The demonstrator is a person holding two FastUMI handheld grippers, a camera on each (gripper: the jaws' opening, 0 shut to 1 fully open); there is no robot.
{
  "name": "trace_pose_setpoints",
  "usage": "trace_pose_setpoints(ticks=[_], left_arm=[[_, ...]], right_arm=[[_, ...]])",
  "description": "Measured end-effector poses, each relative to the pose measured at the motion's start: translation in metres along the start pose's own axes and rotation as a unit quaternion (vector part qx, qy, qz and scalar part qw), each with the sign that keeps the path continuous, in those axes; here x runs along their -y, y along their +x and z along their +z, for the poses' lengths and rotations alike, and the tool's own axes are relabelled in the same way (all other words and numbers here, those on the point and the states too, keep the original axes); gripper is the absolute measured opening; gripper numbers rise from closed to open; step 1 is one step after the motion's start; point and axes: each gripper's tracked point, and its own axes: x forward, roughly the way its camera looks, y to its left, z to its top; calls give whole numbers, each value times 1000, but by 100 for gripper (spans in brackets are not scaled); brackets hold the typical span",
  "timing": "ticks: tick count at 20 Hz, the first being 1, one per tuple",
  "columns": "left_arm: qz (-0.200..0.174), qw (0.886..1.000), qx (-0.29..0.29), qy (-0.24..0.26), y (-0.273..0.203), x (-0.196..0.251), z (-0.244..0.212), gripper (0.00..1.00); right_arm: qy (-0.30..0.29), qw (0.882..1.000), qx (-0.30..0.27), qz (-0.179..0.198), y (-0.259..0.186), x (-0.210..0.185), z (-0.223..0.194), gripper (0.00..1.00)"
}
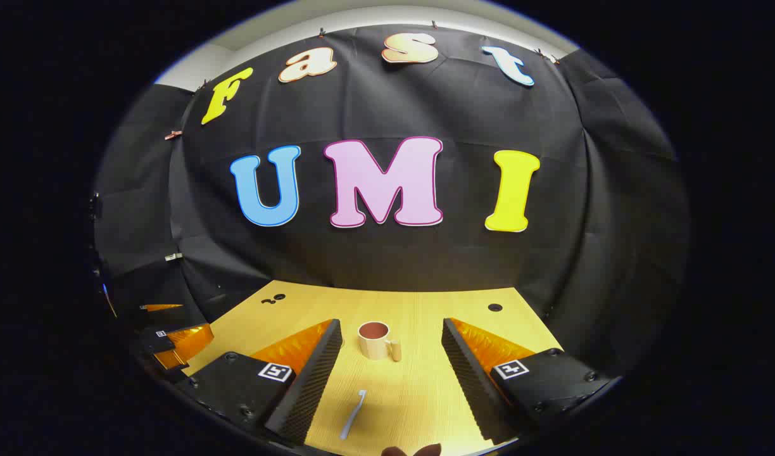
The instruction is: Put the toothbrush and toothpaste on the desktop into the cup, then pick up the cup and place it on the coaster on the desktop.
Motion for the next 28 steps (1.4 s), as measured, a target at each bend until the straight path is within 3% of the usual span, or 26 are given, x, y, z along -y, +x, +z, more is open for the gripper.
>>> trace_pose_setpoints(ticks=[14,18,28], left_arm=[[-12,995,-97,-25,63,45,-60,96],[12,989,-147,-35,81,42,-93,97],[19,955,-292,-59,129,57,-207,96]], right_arm=[[3,997,-74,22,45,17,-56,98],[2,995,-97,23,56,22,-71,99],[8,988,-157,16,73,49,-111,98]])
